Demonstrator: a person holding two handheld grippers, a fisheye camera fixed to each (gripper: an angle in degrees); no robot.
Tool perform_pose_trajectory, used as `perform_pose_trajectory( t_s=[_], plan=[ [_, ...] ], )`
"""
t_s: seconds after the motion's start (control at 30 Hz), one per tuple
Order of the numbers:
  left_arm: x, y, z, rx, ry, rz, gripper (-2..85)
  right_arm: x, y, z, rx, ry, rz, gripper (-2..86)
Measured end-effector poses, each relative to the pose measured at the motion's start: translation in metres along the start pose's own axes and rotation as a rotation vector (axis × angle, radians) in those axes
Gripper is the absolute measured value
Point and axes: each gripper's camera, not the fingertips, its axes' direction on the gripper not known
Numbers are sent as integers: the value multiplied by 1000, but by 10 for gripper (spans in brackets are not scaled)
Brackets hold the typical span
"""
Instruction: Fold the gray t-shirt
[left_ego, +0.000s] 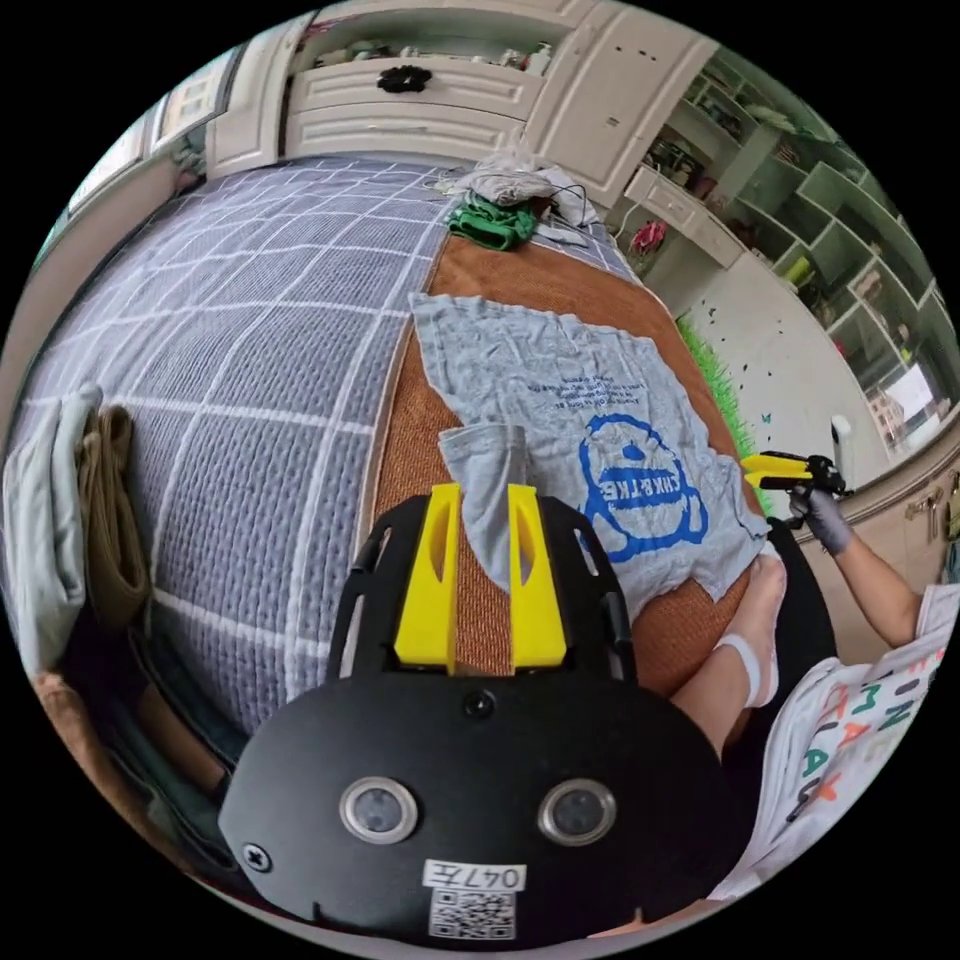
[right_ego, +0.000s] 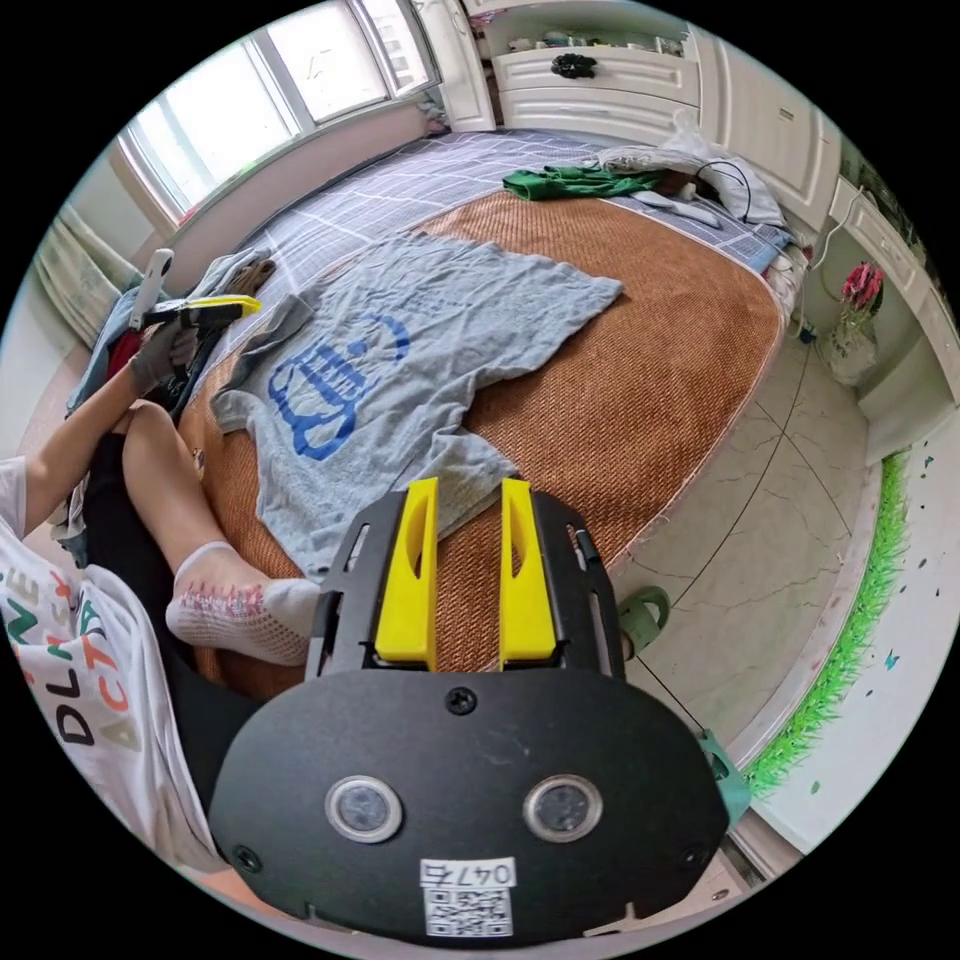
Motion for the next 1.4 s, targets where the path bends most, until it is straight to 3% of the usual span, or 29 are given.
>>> perform_pose_trajectory(
  t_s=[0.23, 0.37, 0.47, 0.57, 0.73, 0.83, 0.87, 0.97, 1.03, 1.13, 1.3, 1.4],
  plan=[
    [210, 17, 45, -108, -262, 437, 82, -31, 22, -20, 25, 15, 27, 47],
    [249, 32, 72, -207, -344, 432, 64, -50, 37, -33, 49, 4, 40, 39],
    [252, 39, 62, -190, -409, 290, 9, -63, 47, -40, 49, -5, 39, 30],
    [241, 56, 31, -134, -278, 109, -4, -73, 57, -46, 35, 9, 50, 23],
    [165, 144, -31, -60, -137, -576, -9, -82, 74, -57, 26, 32, 105, 22],
    [148, 211, -46, 6, -29, -799, -8, -90, 85, -66, 31, 75, 138, 34],
    [151, 216, -48, 31, -4, -786, -8, -94, 88, -70, 41, 98, 145, 39],
    [209, 194, -54, 74, 47, -470, -1, -101, 93, -74, 39, 97, 150, 48],
    [294, 164, -40, -9, -80, -148, 15, -105, 92, -71, 19, 93, 143, 47],
    [383, 154, -5, -86, -209, 80, 45, -114, 87, -62, -39, 68, 105, 27],
    [442, 174, 50, -255, -292, 204, 73, -140, 88, -88, -78, 143, 70, -8],
    [452, 195, 61, -299, -338, 178, 42, -151, 107, -122, -20, 164, 147, -7]
  ],
)
